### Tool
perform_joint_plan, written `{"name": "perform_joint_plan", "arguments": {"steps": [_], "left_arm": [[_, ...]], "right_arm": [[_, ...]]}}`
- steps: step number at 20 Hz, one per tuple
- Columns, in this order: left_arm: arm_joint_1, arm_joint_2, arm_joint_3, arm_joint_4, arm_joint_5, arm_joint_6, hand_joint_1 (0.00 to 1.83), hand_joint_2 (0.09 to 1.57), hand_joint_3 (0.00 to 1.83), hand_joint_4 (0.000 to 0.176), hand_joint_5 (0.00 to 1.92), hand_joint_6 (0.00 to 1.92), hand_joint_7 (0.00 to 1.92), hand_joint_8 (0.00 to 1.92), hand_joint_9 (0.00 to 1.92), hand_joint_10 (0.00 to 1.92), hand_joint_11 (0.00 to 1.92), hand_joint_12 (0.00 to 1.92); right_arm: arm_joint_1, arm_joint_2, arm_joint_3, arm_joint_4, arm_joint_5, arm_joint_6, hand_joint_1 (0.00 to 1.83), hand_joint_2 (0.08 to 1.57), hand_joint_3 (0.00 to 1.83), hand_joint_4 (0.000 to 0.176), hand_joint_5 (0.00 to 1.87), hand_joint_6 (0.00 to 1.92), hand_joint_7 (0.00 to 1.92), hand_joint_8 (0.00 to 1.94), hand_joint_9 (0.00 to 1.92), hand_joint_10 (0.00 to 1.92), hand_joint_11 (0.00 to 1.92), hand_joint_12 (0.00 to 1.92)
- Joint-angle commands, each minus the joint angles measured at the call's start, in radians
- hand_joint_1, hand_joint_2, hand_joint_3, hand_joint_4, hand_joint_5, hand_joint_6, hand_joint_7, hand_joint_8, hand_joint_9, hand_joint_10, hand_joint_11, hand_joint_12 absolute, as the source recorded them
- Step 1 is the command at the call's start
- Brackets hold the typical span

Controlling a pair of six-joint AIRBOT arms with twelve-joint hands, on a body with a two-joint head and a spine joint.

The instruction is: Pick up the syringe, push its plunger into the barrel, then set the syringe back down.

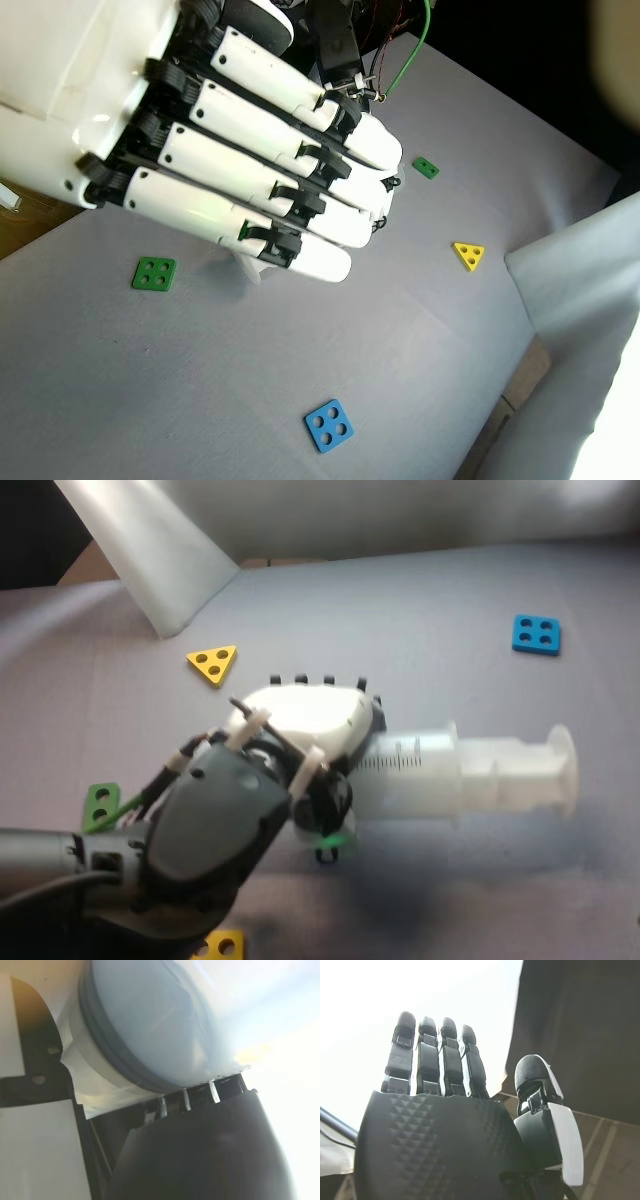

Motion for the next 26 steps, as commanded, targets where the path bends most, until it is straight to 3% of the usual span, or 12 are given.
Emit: {"name": "perform_joint_plan", "arguments": {"steps": [1, 3, 6, 8, 11, 13, 14, 15, 18, 21, 23, 26], "left_arm": [[-0.022, 0.008, -0.007, 0.067, -0.050, -0.005, 1.38, 1.12, 0.00, 0.000, 0.96, 0.79, 0.96, 1.07, 0.88, 1.30, 0.75, 1.04], [-0.046, 0.024, -0.014, 0.055, -0.046, -0.005, 1.38, 1.11, 0.00, 0.000, 0.97, 0.76, 0.98, 1.05, 0.89, 1.29, 0.75, 1.04], [-0.090, 0.042, -0.010, 0.047, -0.025, -0.004, 1.38, 1.11, 0.00, 0.000, 0.98, 0.76, 1.00, 1.00, 0.90, 1.26, 0.74, 1.03], [-0.111, 0.053, -0.006, 0.047, -0.005, 0.005, 1.38, 1.11, 0.00, 0.000, 0.96, 0.79, 1.00, 1.00, 0.90, 1.26, 0.74, 1.04], [-0.137, 0.068, -0.002, 0.051, 0.028, 0.020, 1.38, 1.11, 0.00, 0.000, 0.95, 0.79, 1.00, 1.02, 0.91, 1.24, 0.75, 1.01], [-0.147, 0.073, -0.002, 0.051, 0.036, 0.022, 1.38, 1.10, 0.00, 0.000, 0.96, 0.84, 1.02, 0.96, 0.91, 1.24, 0.72, 1.02], [-0.151, 0.076, -0.002, 0.049, 0.039, 0.022, 1.38, 1.10, 0.00, 0.000, 0.95, 0.88, 1.03, 0.93, 0.91, 1.22, 0.71, 1.02], [-0.155, 0.081, -0.003, 0.046, 0.040, 0.022, 1.38, 1.10, 0.00, 0.000, 0.95, 0.88, 1.04, 0.92, 0.91, 1.22, 0.72, 1.02], [-0.165, 0.093, 0.000, 0.044, 0.049, 0.022, 1.38, 1.11, 0.00, 0.000, 0.96, 0.86, 1.02, 0.94, 0.91, 1.25, 0.73, 1.07], [-0.176, 0.098, 0.004, 0.047, 0.063, 0.023, 1.38, 1.09, 0.00, 0.000, 0.99, 0.79, 1.05, 0.90, 0.93, 1.23, 0.74, 1.05], [-0.185, 0.100, 0.004, 0.047, 0.068, 0.040, 1.38, 1.10, 0.00, 0.000, 0.96, 0.84, 1.02, 0.94, 0.91, 1.25, 0.72, 1.07], [-0.191, 0.101, 0.008, 0.047, 0.073, 0.043, 1.38, 1.10, 0.00, 0.000, 0.95, 0.89, 1.03, 0.92, 0.92, 1.20, 0.72, 0.99]], "right_arm": [[0.008, 0.000, -0.009, 0.000, -0.038, 0.032, 0.00, 1.40, 0.00, 0.000, 0.16, 0.00, 0.13, 0.00, 0.09, 0.00, 0.00, 0.19], [0.003, 0.000, -0.022, 0.000, -0.079, 0.110, 0.00, 1.40, 0.00, 0.000, 0.15, 0.00, 0.12, 0.00, 0.08, 0.00, 0.00, 0.16], [-0.016, 0.000, -0.031, 0.000, -0.177, 0.339, 0.00, 1.39, 0.00, 0.000, 0.10, 0.00, 0.08, 0.00, 0.04, 0.00, 0.00, 0.06], [-0.036, 0.000, -0.031, 0.000, -0.221, 0.462, 0.00, 1.39, 0.00, 0.000, 0.16, 0.00, 0.14, 0.00, 0.11, 0.00, 0.00, 0.26], [-0.109, -0.001, -0.039, -0.001, -0.248, 0.677, 0.00, 1.39, 0.00, 0.000, 0.15, 0.00, 0.12, 0.00, 0.09, 0.00, 0.00, 0.24], [-0.142, -0.002, -0.055, -0.001, -0.259, 0.740, 0.00, 1.39, 0.00, 0.000, 0.14, 0.00, 0.11, 0.00, 0.08, 0.00, 0.00, 0.20], [-0.157, -0.002, -0.064, -0.050, -0.259, 0.795, 0.00, 1.40, 0.00, 0.000, 0.14, 0.00, 0.12, 0.00, 0.09, 0.00, 0.00, 0.24], [-0.183, -0.003, -0.079, -0.179, -0.269, 0.935, 0.00, 1.40, 0.00, 0.000, 0.14, 0.00, 0.12, 0.00, 0.09, 0.00, 0.00, 0.25], [-0.241, -0.004, -0.127, -0.304, -0.329, 1.071, 0.00, 1.39, 0.00, 0.000, 0.14, 0.00, 0.11, 0.00, 0.09, 0.00, 0.00, 0.23], [-0.289, -0.004, -0.162, -0.313, -0.429, 1.152, 0.00, 1.39, 0.00, 0.000, 0.17, 0.01, 0.15, 0.01, 0.12, 0.01, 0.00, 0.29], [-0.319, -0.003, -0.175, -0.392, -0.483, 1.281, 0.00, 1.39, 0.00, 0.000, 0.18, 0.00, 0.15, 0.00, 0.12, 0.00, 0.00, 0.27], [-0.350, -0.004, -0.191, -0.394, -0.537, 1.367, 0.00, 1.39, 0.00, 0.000, 0.18, 0.00, 0.15, 0.00, 0.11, 0.00, 0.00, 0.27]]}}
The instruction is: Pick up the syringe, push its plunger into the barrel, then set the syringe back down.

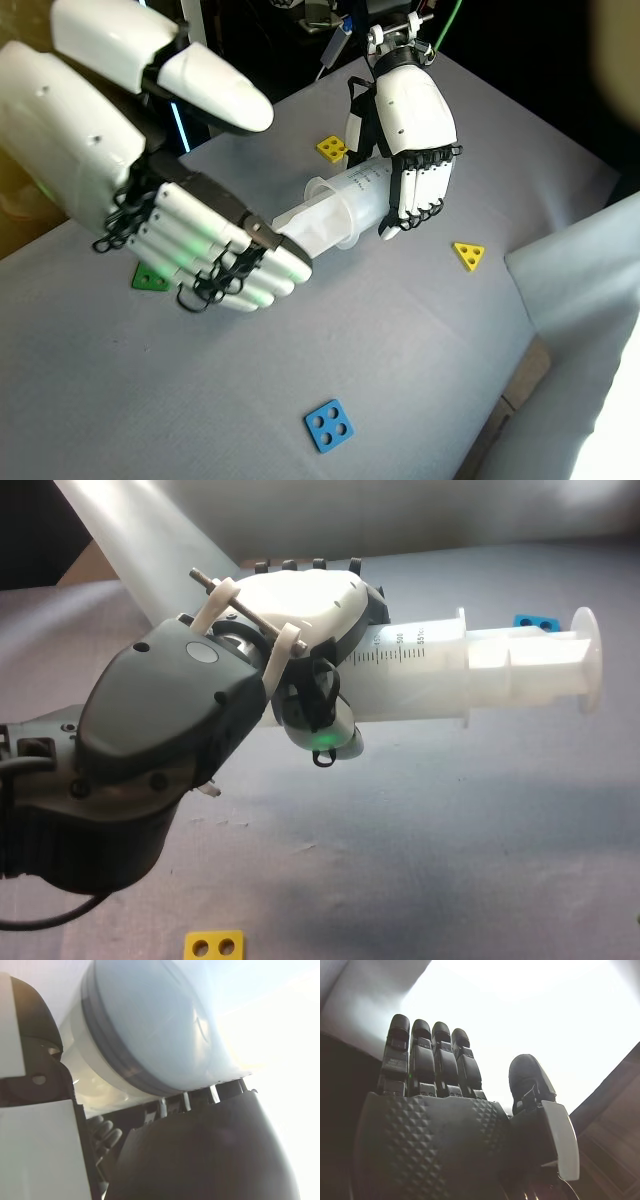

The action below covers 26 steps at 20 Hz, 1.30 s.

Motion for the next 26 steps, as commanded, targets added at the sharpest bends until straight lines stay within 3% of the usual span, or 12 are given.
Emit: {"name": "perform_joint_plan", "arguments": {"steps": [1, 8, 10, 17, 26], "left_arm": [[-0.021, 0.006, 0.005, 0.080, -0.032, 0.005, 1.38, 1.11, 0.00, 0.000, 0.95, 0.90, 1.02, 0.94, 0.91, 1.22, 0.71, 1.00], [-0.032, 0.003, 0.007, 0.076, -0.019, 0.031, 1.38, 1.10, 0.00, 0.000, 0.94, 0.90, 1.03, 0.93, 0.94, 1.19, 0.74, 1.00], [-0.032, 0.003, 0.008, 0.072, -0.019, 0.033, 1.38, 1.10, 0.00, 0.000, 0.94, 0.88, 1.03, 0.94, 0.93, 1.20, 0.74, 1.00], [-0.046, -0.006, 0.025, 0.069, -0.019, 0.028, 1.38, 1.11, 0.00, 0.000, 0.96, 0.83, 0.99, 1.01, 0.91, 1.24, 0.73, 0.99], [-0.077, -0.024, 0.044, 0.060, -0.019, 0.035, 1.38, 1.10, 0.00, 0.000, 0.96, 0.87, 1.01, 0.95, 0.92, 1.21, 0.72, 1.01]], "right_arm": [[0.005, 0.002, -0.011, -0.054, -0.055, 0.032, 0.00, 1.39, 0.00, 0.000, 0.18, 0.00, 0.14, 0.00, 0.11, 0.00, 0.00, 0.25], [-0.070, -0.008, -0.072, -0.053, -0.101, 0.152, 0.00, 1.39, 0.00, 0.000, 0.16, 0.00, 0.14, 0.00, 0.09, 0.01, 0.00, 0.16], [-0.096, -0.018, -0.077, -0.053, -0.101, 0.185, 0.00, 1.39, 0.00, 0.000, 0.18, 0.01, 0.16, 0.01, 0.11, 0.01, 0.00, 0.23], [-0.149, -0.068, -0.078, -0.053, -0.127, 0.229, 0.00, 1.39, 0.00, 0.000, 0.17, 0.00, 0.16, 0.00, 0.11, 0.00, 0.00, 0.26], [-0.156, -0.165, -0.075, -0.100, -0.173, 0.270, 0.00, 1.38, 0.00, 0.000, 0.18, 0.01, 0.17, 0.00, 0.12, 0.00, 0.00, 0.25]]}}
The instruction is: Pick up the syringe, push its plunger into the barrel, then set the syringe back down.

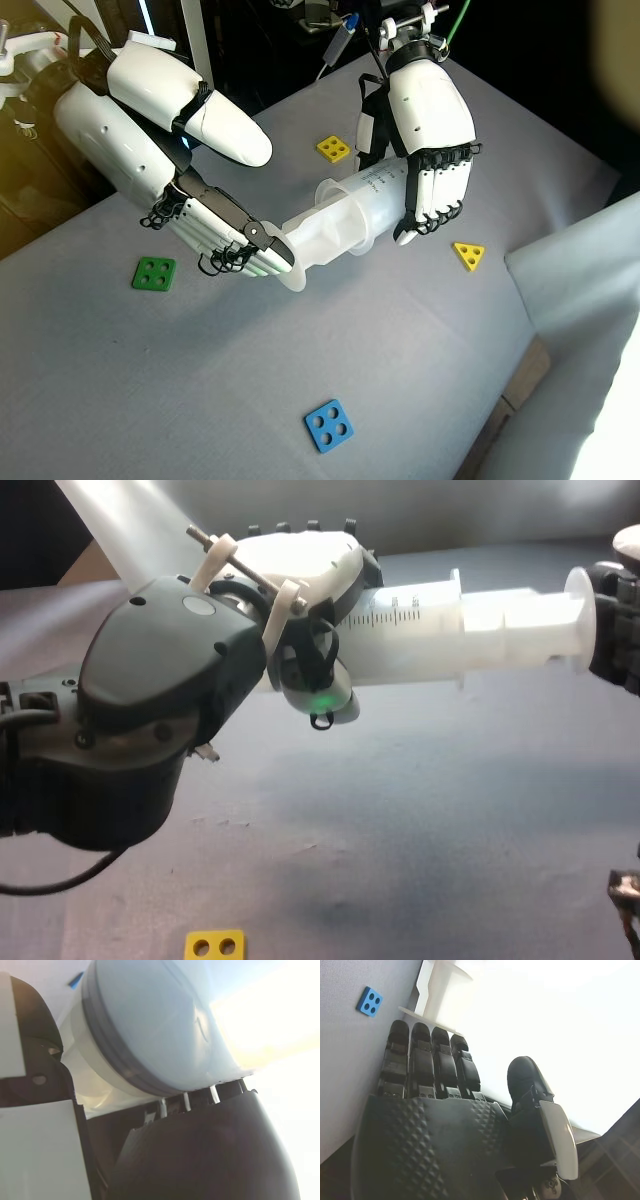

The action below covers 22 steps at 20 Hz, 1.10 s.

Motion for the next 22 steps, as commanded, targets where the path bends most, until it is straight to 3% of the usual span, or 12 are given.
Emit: {"name": "perform_joint_plan", "arguments": {"steps": [1, 22], "left_arm": [[-0.025, -0.010, -0.001, 0.085, -0.017, -0.009, 1.38, 1.10, 0.00, 0.000, 0.96, 0.87, 1.02, 0.94, 0.93, 1.21, 0.72, 1.01], [-0.043, -0.013, -0.003, 0.062, -0.017, 0.011, 1.38, 1.12, 0.00, 0.000, 0.92, 0.92, 1.00, 0.98, 0.89, 1.27, 0.68, 1.09]], "right_arm": [[0.008, -0.012, -0.002, -0.084, -0.009, 0.016, 0.00, 1.38, 0.00, 0.000, 0.19, 0.00, 0.17, 0.00, 0.12, 0.00, 0.00, 0.24], [0.028, -0.270, 0.037, -0.149, -0.021, -0.042, 0.00, 1.38, 0.00, 0.000, 0.22, 0.01, 0.20, 0.00, 0.15, 0.01, 0.00, 0.31]]}}
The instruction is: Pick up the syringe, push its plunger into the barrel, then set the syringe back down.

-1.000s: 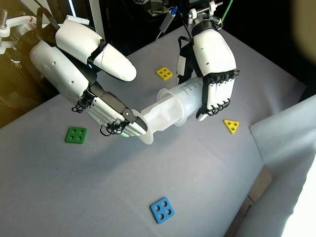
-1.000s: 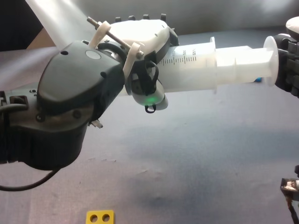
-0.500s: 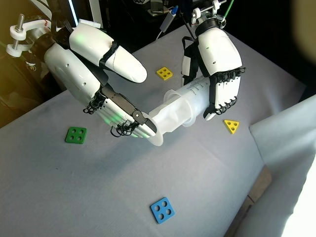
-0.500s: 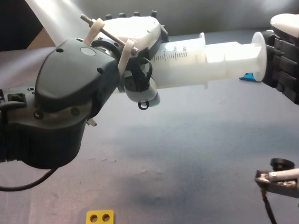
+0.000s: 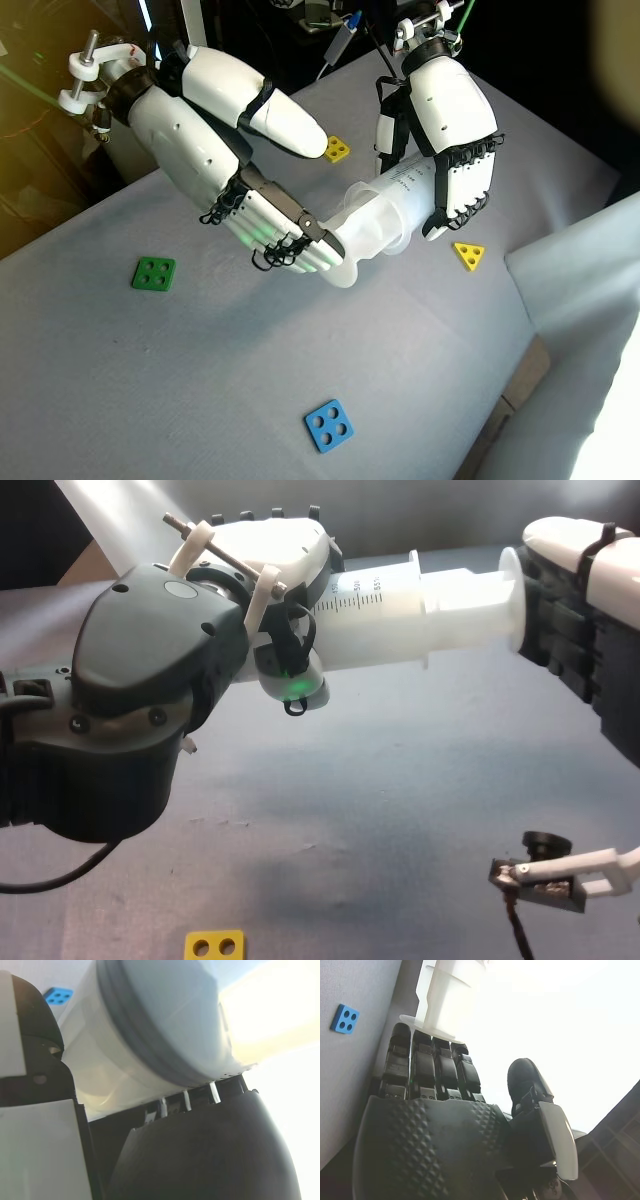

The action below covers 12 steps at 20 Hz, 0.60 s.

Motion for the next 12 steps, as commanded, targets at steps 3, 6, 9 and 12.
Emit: {"name": "perform_joint_plan", "arguments": {"steps": [3, 6, 9, 12], "left_arm": [[-0.031, -0.012, -0.009, 0.113, 0.049, -0.036, 1.38, 1.11, 0.00, 0.000, 0.93, 0.92, 1.01, 0.95, 0.89, 1.27, 0.69, 1.11], [-0.032, -0.011, -0.009, 0.113, 0.049, -0.036, 1.38, 1.11, 0.00, 0.000, 0.95, 0.87, 1.01, 0.96, 0.89, 1.27, 0.68, 1.09], [-0.033, -0.011, -0.009, 0.113, 0.049, -0.034, 1.38, 1.11, 0.00, 0.000, 0.94, 0.89, 1.01, 0.97, 0.89, 1.27, 0.69, 1.09], [-0.033, -0.008, -0.012, 0.110, 0.049, -0.031, 1.38, 1.12, 0.00, 0.000, 0.94, 0.88, 0.98, 1.02, 0.89, 1.29, 0.70, 1.12]], "right_arm": [[0.011, -0.058, -0.017, -0.141, 0.123, -0.006, 0.00, 1.39, 0.00, 0.000, 0.22, 0.00, 0.21, 0.00, 0.15, 0.00, 0.00, 0.30], [0.008, -0.084, -0.016, -0.143, 0.123, -0.006, 0.00, 1.38, 0.00, 0.000, 0.21, 0.00, 0.19, 0.00, 0.14, 0.00, 0.00, 0.33], [0.004, -0.113, -0.014, -0.151, 0.124, -0.006, 0.00, 1.38, 0.00, 0.000, 0.21, 0.00, 0.20, 0.00, 0.14, 0.00, 0.00, 0.32], [0.002, -0.128, -0.012, -0.151, 0.125, 0.000, 0.00, 1.38, 0.00, 0.000, 0.22, 0.00, 0.21, 0.00, 0.15, 0.00, 0.00, 0.30]]}}
